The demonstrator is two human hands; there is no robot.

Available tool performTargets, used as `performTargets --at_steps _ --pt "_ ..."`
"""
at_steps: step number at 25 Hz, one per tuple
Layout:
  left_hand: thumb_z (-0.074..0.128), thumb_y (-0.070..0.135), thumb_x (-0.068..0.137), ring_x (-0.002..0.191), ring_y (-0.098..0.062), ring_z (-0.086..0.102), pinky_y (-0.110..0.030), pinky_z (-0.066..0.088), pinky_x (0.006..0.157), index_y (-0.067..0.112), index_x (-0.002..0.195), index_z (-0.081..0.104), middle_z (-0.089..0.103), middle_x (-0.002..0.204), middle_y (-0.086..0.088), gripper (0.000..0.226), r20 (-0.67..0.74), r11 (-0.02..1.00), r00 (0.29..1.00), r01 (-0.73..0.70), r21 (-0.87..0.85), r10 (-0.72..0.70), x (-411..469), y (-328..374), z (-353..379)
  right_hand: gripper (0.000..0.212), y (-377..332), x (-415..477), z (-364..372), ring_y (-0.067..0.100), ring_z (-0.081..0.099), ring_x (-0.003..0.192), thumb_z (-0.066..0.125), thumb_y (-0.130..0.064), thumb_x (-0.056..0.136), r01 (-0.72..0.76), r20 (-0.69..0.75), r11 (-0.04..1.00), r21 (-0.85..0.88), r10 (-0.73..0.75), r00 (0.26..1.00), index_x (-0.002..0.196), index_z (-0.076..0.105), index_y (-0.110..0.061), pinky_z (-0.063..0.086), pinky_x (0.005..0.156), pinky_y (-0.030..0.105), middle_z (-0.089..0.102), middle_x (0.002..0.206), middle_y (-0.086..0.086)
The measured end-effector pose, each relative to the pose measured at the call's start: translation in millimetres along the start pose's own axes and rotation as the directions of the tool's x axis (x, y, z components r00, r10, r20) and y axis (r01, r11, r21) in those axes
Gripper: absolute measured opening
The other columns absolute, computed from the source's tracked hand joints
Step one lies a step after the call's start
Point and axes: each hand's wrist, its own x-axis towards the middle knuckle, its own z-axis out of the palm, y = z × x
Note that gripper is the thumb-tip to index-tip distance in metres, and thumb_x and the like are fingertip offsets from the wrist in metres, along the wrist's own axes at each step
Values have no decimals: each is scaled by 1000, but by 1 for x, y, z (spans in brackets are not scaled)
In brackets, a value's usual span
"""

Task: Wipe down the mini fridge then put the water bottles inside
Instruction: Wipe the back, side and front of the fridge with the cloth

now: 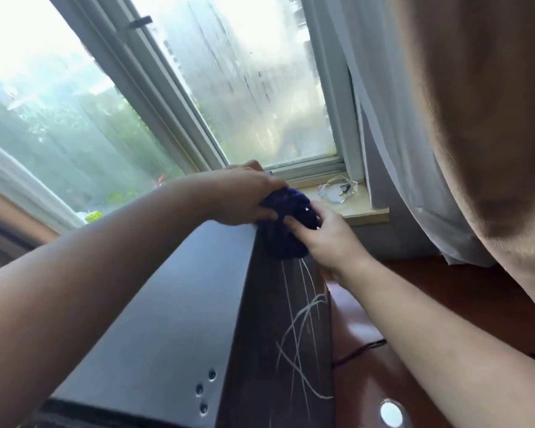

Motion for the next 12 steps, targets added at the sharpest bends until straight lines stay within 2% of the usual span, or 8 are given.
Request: performTargets --at_steps 4,6,9,12 --pt "64 41 97 127 -30 47 -49 45 106 23 139 55 64 105 0 47 11 997 1000 21 71 -22 41 -15 0 27 12 29 8 11 71 97 67 -11 96 -7 -92 998 64 13 996 122 67 -20 56 83 17 76 108 0" --pt "65 41 96 125 -31 48 -49 47 103 22 136 57 65 105 -1 46 22 993 999 30 113 -33 49 -10 -1 30 17 32 9 10 69 97 64 -9 98 -13 -74 995 97 21 997 127 64 -17 54 81 13 74 108 1" --pt "63 42 95 123 -30 49 -48 50 100 22 127 60 64 102 2 39 67 984 997 27 174 -39 42 6 1 28 25 24 4 12 69 105 64 -14 97 -42 -4 995 87 42 999 122 64 -27 55 93 24 75 112 -1" --pt "59 43 91 116 -29 54 -43 50 97 23 119 62 68 99 1 34 114 980 994 -24 200 2 12 37 9 32 37 -10 -6 12 71 112 73 -26 83 -107 83 993 56 103 991 113 67 -34 54 102 38 77 115 -5"
